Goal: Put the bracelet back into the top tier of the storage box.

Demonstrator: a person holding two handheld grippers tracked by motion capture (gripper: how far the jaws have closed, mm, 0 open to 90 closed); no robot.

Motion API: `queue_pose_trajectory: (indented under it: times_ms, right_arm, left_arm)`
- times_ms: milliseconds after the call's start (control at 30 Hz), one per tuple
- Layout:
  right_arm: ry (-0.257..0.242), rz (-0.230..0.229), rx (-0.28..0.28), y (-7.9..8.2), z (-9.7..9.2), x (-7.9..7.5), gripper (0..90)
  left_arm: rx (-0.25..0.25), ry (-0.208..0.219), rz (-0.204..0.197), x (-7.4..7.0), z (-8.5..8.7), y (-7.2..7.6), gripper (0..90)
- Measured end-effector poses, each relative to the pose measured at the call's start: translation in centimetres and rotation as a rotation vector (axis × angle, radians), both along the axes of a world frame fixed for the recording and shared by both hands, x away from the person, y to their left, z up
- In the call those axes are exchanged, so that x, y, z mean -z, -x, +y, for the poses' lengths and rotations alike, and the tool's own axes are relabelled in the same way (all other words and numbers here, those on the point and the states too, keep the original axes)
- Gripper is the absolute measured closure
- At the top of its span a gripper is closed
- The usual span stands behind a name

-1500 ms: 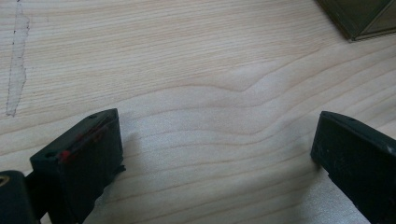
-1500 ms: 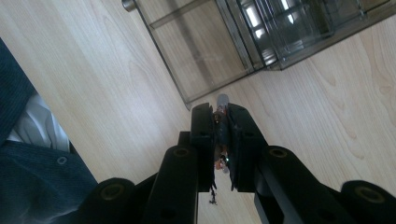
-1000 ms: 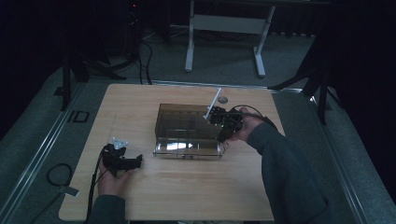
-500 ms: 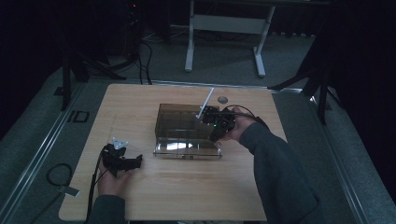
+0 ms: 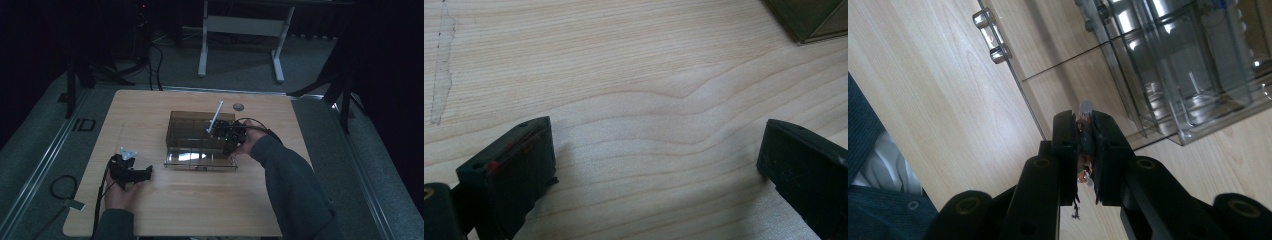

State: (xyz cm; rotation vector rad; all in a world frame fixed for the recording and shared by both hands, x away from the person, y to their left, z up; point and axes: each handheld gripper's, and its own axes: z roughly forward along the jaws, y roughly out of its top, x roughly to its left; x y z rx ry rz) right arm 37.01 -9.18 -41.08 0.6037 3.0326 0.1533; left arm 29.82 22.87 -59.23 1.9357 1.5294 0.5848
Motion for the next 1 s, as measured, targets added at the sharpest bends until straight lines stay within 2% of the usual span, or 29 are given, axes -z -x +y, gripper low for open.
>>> queue_pose_trajectory:
  times_ms: [200, 433, 567, 833, 1000]
  right_arm:
    - [0.006, -0.004, 0.003, -0.1, 0.2, 0.9, 81.6]
    - [0.016, 0.029, 0.011, -0.4, 0.3, 2.3, 81.1]
    - [0.024, 0.032, 0.021, -0.7, 0.2, 2.8, 80.4]
    - [0.020, 0.041, 0.024, -0.9, 0.0, 3.7, 72.2]
    - [-0.001, 0.034, 0.038, -0.9, -0.2, 3.3, 68.7]
  left_arm:
    - [0.000, 0.000, 0.000, 0.0, 0.0, 0.0, 2.2]
    - [-0.001, 0.000, -0.002, 0.0, 0.0, 0.0, 2.2]
    - [-0.001, 0.000, -0.002, 0.0, 0.0, 0.0, 2.2]
    - [-0.001, 0.000, -0.002, 0.0, 0.0, 0.0, 2.2]
    - [-0.001, 0.000, -0.002, 0.0, 0.0, 0.0, 2.2]
